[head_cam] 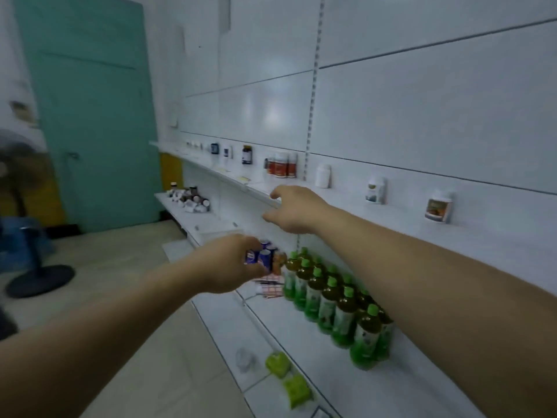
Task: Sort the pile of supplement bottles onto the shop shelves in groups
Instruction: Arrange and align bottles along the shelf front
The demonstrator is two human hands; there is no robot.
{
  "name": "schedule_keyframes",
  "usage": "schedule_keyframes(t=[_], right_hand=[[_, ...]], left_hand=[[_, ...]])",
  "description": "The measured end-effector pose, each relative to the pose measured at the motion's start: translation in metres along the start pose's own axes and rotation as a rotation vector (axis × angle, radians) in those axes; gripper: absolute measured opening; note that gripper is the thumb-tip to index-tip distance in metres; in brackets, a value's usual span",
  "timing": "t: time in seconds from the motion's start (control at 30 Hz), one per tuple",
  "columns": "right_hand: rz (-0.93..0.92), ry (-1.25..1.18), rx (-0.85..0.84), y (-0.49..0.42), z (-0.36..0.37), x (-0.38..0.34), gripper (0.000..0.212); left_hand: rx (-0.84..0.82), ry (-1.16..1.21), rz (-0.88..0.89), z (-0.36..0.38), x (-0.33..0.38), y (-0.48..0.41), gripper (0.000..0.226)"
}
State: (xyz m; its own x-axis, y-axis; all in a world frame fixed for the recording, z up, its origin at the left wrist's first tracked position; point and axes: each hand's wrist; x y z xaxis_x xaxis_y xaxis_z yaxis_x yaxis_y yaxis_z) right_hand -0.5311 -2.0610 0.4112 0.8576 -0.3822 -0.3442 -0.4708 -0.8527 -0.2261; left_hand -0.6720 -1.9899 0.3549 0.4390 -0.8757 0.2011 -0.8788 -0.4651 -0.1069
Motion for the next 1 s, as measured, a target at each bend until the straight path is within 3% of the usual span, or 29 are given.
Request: schedule_keyframes(t=[0.23, 0.63, 1.0], right_hand=[[-0.086, -0.038, -0.125, -0.113, 0.094, -0.059, 0.058], [-0.099, -0.014, -0.222, -0.382, 0.218, -0.044, 0.059], [-0.094, 0.057, -0.263, -0.606, 0.325, -0.072, 0.06]], left_hand=[[-0.029, 0.034, -0.191, 0.013, -0.135, -0.039, 0.055], [-0.084, 0.019, -0.331, 0.038, -0.318, -0.238, 0.055], [-0.082, 0.019, -0.329, 0.048, -0.505, -0.386, 0.055]])
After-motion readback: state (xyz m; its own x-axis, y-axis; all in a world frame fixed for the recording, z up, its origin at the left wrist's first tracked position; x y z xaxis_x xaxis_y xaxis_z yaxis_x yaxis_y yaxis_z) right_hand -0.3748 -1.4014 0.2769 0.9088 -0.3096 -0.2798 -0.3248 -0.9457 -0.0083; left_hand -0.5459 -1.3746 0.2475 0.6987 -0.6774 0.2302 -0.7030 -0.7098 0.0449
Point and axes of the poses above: each hand's wrist, its own y-axis away from the middle knuckle, its own z-axis out of the palm, x = y × z, and after that the axes turned 8 degrees about -y, right-handed
